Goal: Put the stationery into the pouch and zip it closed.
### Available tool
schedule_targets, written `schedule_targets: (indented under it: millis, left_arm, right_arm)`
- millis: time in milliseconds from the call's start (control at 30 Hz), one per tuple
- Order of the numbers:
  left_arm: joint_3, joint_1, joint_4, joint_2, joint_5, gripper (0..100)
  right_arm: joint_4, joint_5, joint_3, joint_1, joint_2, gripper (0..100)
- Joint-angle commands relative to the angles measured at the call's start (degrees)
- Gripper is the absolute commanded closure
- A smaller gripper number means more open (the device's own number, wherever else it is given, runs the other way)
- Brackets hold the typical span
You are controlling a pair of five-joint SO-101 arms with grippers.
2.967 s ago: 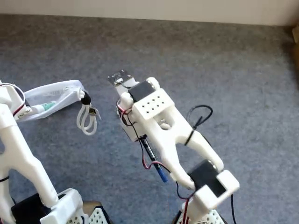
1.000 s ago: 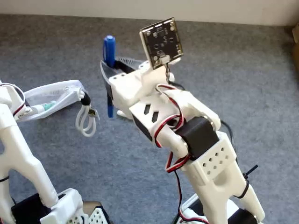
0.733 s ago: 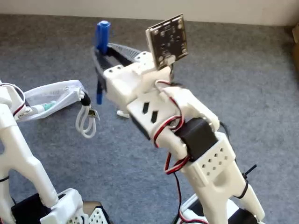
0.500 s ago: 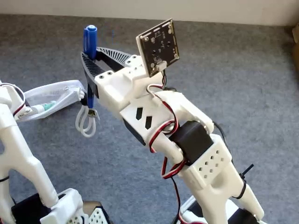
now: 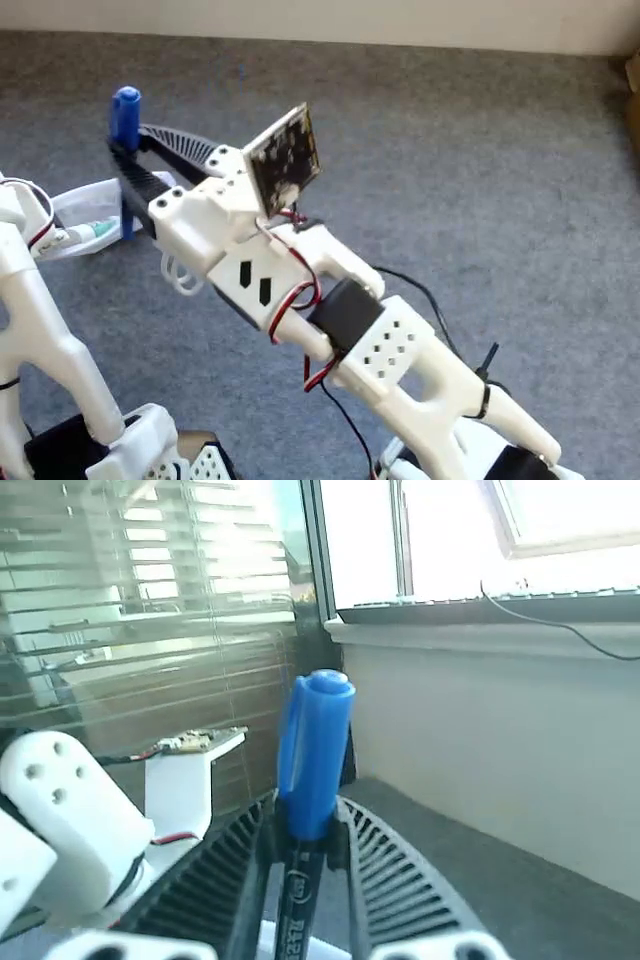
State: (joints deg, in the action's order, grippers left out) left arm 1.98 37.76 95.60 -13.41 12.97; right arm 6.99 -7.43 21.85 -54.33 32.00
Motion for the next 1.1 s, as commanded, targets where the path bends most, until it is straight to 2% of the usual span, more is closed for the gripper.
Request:
schedule_targets:
  millis: [0, 233, 533, 767, 1067]
  left_arm:
    - [2.51, 2.07, -0.44, 1.01, 0.53, 99]
    - [2.59, 2.07, -0.44, 1.01, 0.62, 99]
    - [2.59, 2.07, -0.44, 1.01, 0.70, 99]
    - [2.68, 2.07, -0.09, 1.01, 0.62, 99]
    - [2.68, 2.07, -0.09, 1.01, 0.62, 99]
  right_arm:
    - [-6.64, -0.26, -0.13, -0.48, 2.68, 99.3]
    - [-9.80, -0.18, 0.57, -3.21, 1.89, 99.3]
    - [-9.89, 0.09, 0.04, -1.36, -4.53, 99.3]
    - [-9.98, 14.77, 0.04, -1.71, -10.86, 99.3]
    - [-9.27, 22.95, 0.66, -2.33, -12.18, 99.3]
